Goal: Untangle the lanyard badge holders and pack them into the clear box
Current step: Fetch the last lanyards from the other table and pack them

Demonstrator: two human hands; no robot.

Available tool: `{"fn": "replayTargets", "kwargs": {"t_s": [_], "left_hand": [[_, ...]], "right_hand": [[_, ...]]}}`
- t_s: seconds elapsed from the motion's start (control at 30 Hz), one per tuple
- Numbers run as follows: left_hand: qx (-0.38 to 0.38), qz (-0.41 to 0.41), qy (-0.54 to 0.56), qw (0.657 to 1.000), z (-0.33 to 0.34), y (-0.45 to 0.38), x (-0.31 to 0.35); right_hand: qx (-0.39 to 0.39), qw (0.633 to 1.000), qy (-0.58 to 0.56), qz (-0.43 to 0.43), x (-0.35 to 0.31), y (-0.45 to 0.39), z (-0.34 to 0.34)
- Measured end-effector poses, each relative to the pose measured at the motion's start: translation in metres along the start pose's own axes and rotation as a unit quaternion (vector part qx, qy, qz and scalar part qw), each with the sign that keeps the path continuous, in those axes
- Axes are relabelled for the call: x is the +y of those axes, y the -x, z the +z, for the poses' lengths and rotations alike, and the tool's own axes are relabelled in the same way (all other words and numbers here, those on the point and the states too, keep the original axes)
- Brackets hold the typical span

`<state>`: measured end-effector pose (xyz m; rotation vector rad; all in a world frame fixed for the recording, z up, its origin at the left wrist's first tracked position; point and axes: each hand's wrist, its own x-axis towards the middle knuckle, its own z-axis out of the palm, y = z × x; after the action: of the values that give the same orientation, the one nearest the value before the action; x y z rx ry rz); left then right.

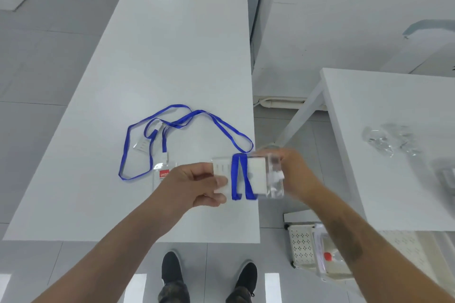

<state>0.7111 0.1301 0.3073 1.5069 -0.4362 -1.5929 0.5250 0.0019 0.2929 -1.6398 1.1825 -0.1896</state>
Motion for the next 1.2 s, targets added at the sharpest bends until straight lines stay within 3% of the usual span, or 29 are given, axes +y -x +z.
{"fn": "replayTargets", "kwargs": {"t_s": [0.1,0.2,0.27,0.37,0.57,0.7,0.83,1.2], "left_hand": [[0.064,0.001,0.034,0.997,0.018,-0.007,-0.006],[0.142,-0.002,-0.026,0.990,0.038,-0.015,-0.019],[0.150,0.016,-0.088,0.985,0.055,-0.012,-0.027],[0.120,0.028,-0.146,0.982,0.074,-0.008,-0.034],[0.068,0.034,-0.121,0.990,0.101,0.003,-0.033],[0.061,0.030,-0.111,0.992,0.097,0.004,-0.032],[0.056,0.030,-0.105,0.992,0.093,-0.003,-0.031],[0.039,0.009,-0.116,0.992,0.129,-0.021,-0.020]], "right_hand": [[-0.009,0.994,0.109,-0.008,0.024,0.041,0.021],[-0.033,0.968,0.237,-0.081,0.031,0.080,0.028],[0.000,0.953,0.276,-0.123,0.032,0.096,0.012],[0.054,0.961,0.229,-0.148,0.024,0.102,-0.018],[0.137,0.973,0.140,-0.119,0.036,0.074,-0.058],[0.105,0.994,-0.035,0.006,0.037,0.071,-0.061],[0.084,0.980,-0.152,0.093,0.040,0.069,-0.056],[0.124,0.970,-0.182,0.102,0.055,0.075,-0.086]]}}
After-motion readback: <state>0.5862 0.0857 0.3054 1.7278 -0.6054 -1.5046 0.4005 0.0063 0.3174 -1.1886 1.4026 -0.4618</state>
